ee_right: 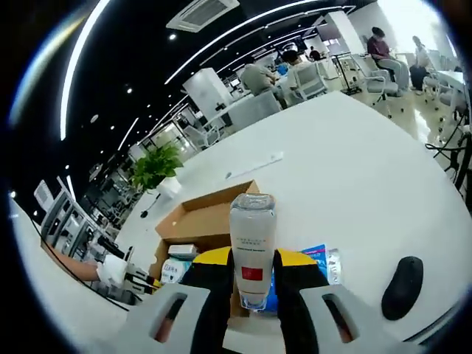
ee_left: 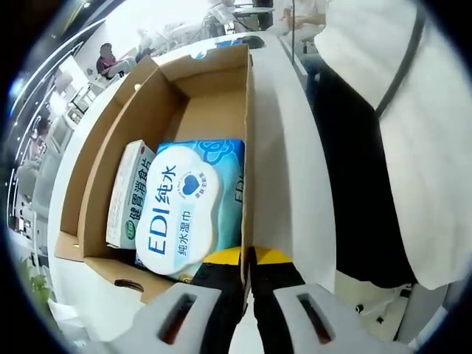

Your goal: Operate the shoe box by opening the lid, removing the specified soft item, and placing it in the target area until the item is outside and the box remains undamaged.

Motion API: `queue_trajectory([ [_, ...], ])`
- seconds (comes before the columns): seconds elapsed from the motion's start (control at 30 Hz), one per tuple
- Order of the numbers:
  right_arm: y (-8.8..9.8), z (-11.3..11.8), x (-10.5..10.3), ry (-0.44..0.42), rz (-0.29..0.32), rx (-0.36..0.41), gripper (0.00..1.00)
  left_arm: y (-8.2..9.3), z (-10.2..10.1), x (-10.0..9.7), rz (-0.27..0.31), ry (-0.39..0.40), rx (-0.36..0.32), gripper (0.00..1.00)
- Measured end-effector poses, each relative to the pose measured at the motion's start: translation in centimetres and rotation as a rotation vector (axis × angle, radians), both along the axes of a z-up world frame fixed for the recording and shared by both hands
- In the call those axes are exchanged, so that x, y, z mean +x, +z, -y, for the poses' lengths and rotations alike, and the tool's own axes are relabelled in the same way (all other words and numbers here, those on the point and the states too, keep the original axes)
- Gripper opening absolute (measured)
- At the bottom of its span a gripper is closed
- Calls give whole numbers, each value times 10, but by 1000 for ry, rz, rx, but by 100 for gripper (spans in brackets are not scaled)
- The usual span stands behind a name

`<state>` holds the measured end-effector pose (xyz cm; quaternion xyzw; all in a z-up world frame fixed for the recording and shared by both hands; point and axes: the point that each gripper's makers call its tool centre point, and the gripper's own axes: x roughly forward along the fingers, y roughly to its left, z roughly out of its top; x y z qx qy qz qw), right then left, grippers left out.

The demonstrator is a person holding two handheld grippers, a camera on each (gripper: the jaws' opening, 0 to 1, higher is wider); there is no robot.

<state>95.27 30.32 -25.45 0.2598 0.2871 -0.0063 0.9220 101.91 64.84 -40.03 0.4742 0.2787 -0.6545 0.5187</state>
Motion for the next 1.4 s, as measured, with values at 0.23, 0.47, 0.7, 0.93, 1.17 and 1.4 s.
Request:
queue_trajectory([
  [0.23,4,10,-12,16,-38,-82,20,-2,-1,1,14,-16,-3,3],
  [0.47,-4,16,-16,38,-118,-146,20,-4,-2,2,-5,-8,11,2],
  [0.7,-7,36,-16,2,-175,-210,20,-5,-2,2,8,-24,8,2],
  [0.93,-23,44,-18,6,-246,-276,20,-2,-1,0,20,-21,3,3],
  [1.17,-34,54,-20,20,-300,-320,20,-1,0,-2,7,-22,14,2],
  [1.4,-29,65,-27,-52,-292,-305,20,-2,-1,-2,3,-13,16,2],
])
